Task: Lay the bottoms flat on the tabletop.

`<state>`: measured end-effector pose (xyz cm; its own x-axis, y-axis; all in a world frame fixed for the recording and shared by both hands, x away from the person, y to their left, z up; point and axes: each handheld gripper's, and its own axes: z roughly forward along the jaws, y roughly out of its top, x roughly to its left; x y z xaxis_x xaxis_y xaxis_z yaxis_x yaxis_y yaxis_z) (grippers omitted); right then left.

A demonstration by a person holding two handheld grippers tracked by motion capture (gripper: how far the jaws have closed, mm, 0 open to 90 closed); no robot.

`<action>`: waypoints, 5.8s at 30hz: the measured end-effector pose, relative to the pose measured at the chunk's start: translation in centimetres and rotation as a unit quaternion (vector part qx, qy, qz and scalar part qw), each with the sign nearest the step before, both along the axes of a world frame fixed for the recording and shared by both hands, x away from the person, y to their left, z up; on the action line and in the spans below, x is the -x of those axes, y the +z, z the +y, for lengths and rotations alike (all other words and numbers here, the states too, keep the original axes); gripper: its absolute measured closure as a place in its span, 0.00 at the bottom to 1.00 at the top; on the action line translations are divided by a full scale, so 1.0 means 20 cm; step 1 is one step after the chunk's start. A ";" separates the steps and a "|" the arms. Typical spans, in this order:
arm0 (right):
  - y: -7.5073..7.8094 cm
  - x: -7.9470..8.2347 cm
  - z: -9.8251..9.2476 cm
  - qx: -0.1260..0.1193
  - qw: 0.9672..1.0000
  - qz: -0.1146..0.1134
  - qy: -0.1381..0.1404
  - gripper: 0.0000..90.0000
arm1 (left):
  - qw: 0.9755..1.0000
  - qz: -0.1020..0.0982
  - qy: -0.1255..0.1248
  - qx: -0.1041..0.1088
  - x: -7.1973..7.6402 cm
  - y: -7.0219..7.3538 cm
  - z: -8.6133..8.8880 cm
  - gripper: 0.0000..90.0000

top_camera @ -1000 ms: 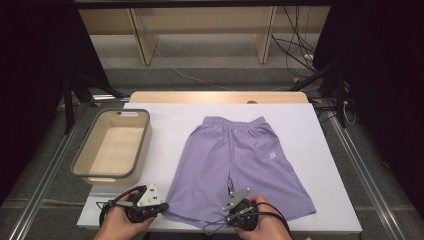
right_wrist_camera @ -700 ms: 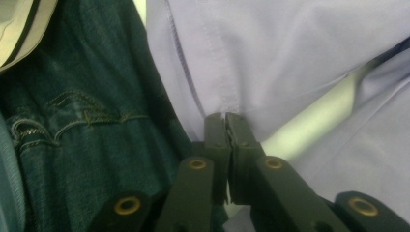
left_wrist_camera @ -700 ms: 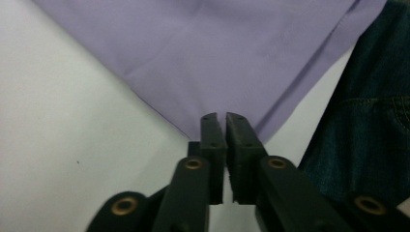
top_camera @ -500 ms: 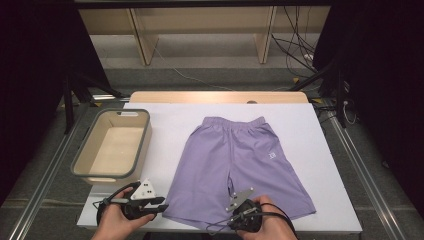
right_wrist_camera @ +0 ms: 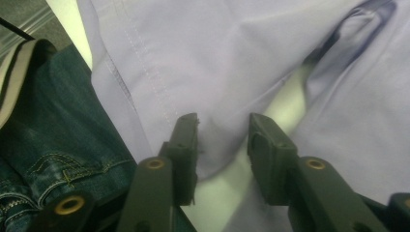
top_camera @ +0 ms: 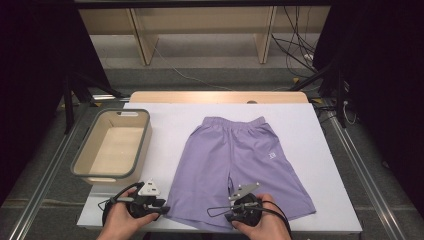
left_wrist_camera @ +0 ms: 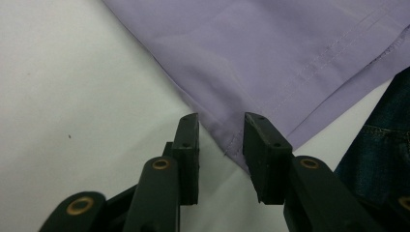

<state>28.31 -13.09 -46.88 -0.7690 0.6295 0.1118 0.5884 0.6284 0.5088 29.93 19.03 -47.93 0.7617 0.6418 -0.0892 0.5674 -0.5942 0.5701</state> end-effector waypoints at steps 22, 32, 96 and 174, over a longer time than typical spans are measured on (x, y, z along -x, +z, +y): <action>0.04 0.02 -0.03 -0.002 1.000 0.010 0.009 0.82 | 1.000 0.011 -0.005 -0.008 0.08 0.03 -0.04 0.98; 0.02 0.06 -0.18 0.036 0.999 -0.017 -0.025 0.66 | 1.000 0.013 -0.014 -0.014 0.08 0.04 -0.04 0.98; 0.06 0.03 -0.93 0.063 0.959 0.026 -0.274 1.00 | 1.000 0.014 -0.025 0.006 0.11 0.06 -0.02 0.98; 0.07 -0.23 -0.40 -0.176 0.959 -0.203 -0.089 0.29 | 0.984 -0.113 0.050 0.126 0.01 0.09 0.01 0.17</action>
